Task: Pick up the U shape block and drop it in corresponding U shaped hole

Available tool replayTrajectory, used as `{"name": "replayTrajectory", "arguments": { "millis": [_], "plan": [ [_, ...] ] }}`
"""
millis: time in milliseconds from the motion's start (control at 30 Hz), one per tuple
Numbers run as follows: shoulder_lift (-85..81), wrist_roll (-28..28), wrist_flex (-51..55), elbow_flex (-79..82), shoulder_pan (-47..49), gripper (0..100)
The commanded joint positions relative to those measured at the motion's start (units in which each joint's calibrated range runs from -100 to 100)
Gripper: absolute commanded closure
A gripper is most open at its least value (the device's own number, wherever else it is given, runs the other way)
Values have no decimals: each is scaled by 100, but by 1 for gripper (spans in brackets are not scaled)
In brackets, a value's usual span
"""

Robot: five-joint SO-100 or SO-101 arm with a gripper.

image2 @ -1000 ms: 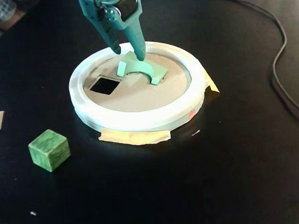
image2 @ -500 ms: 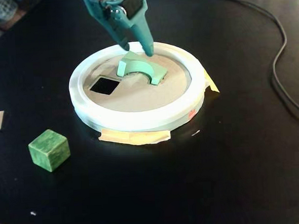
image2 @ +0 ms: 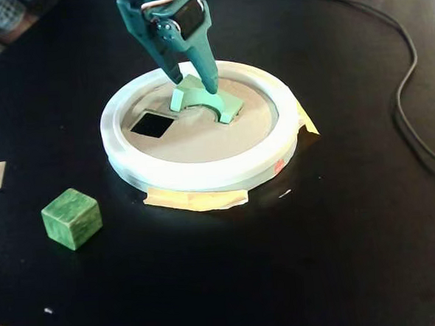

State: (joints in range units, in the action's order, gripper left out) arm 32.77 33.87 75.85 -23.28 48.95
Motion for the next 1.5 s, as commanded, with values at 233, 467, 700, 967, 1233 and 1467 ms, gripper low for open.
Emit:
{"name": "replayTrajectory", "arguments": {
  "millis": [233,467,700,967,1233,1467],
  "plan": [
    [-621,-435,-425,-49,-738,53],
    [-675,-464,-1027,707,-850,53],
    [-1338,-484,-1388,1353,-1062,53],
    [-1615,-479,-1509,1408,-1075,53],
    [-1624,-430,-1559,1763,-1062,53],
    [-1624,-420,-1569,2146,-1012,53]
  ]
}}
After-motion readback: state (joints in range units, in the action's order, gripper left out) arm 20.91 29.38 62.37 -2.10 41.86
